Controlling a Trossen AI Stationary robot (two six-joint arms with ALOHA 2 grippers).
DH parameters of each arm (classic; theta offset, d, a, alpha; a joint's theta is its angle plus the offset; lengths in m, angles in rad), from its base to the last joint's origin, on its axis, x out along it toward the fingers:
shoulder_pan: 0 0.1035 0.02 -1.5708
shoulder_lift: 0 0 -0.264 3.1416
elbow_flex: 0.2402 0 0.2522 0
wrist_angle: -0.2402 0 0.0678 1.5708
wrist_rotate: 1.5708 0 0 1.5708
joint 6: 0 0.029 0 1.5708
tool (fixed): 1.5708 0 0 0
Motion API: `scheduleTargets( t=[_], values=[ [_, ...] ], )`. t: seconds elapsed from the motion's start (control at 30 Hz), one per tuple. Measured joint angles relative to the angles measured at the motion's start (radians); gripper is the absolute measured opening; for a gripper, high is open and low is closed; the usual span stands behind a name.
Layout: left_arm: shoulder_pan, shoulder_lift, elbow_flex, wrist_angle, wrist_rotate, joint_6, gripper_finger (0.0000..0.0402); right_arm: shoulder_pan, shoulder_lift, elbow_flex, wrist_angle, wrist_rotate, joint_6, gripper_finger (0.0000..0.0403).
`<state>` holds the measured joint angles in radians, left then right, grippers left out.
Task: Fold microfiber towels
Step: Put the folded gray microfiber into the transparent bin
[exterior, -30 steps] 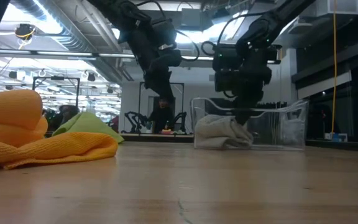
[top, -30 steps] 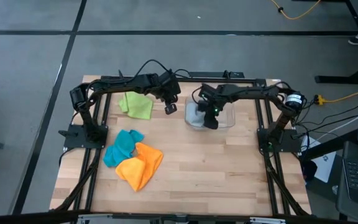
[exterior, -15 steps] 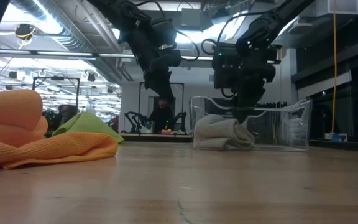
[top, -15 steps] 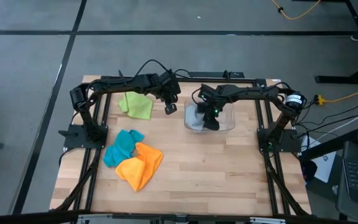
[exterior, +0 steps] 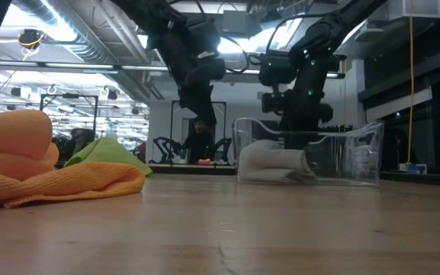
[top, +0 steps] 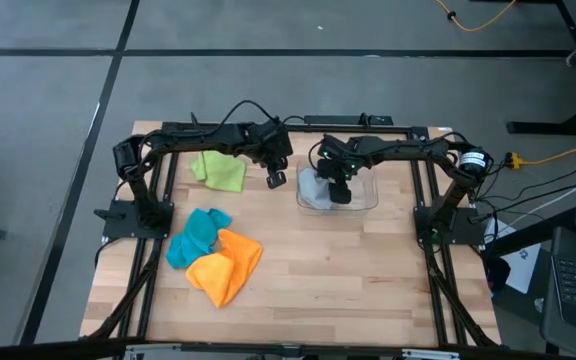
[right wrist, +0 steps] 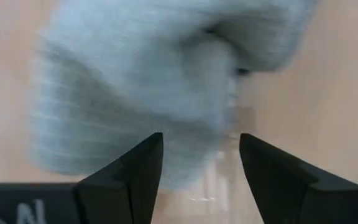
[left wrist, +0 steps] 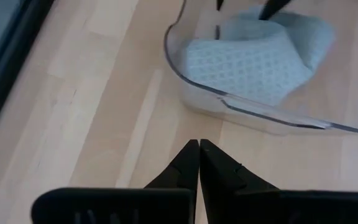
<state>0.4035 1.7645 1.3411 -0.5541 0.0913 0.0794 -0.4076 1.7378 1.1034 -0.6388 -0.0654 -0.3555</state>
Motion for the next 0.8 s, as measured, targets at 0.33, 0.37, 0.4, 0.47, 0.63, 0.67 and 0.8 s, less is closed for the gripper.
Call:
scheduleTargets(
  t=[0.33,0.37,0.4,0.47,0.63,0.67,0.8],
  values=[
    [-0.021,0.0,0.0,0.001,-0.052,-0.002,0.0007,-0.001,0.0,0.032,-0.134,0.019,-0.036,0.0216],
    [-0.021,0.0,0.0,0.002,-0.053,-0.002,0.0008,-0.001,0.0,0.044,-0.138,0.007,-0.035,0.0216],
    [-0.021,0.0,0.0,0.002,-0.055,-0.002,0.0008,-0.001,0.0,0.055,-0.141,-0.01,-0.034,0.0216],
    [-0.021,0.0,0.0,0.002,-0.055,-0.002,0.0007,-0.001,0.0,0.075,-0.141,-0.058,-0.034,0.0216],
    [-0.021,0.0,0.0,0.002,-0.055,-0.002,0.0001,-0.001,0.0,0.113,-0.165,-0.237,-0.044,0.0216],
    [-0.021,0.0,0.0,0.002,-0.055,-0.002,0.0003,-0.001,0.0,0.118,-0.166,-0.269,-0.044,0.0216],
    [-0.021,0.0,0.0,0.002,-0.063,-0.002,0.0007,0.003,0.0,0.119,-0.167,-0.357,-0.043,0.0216]
  ],
)
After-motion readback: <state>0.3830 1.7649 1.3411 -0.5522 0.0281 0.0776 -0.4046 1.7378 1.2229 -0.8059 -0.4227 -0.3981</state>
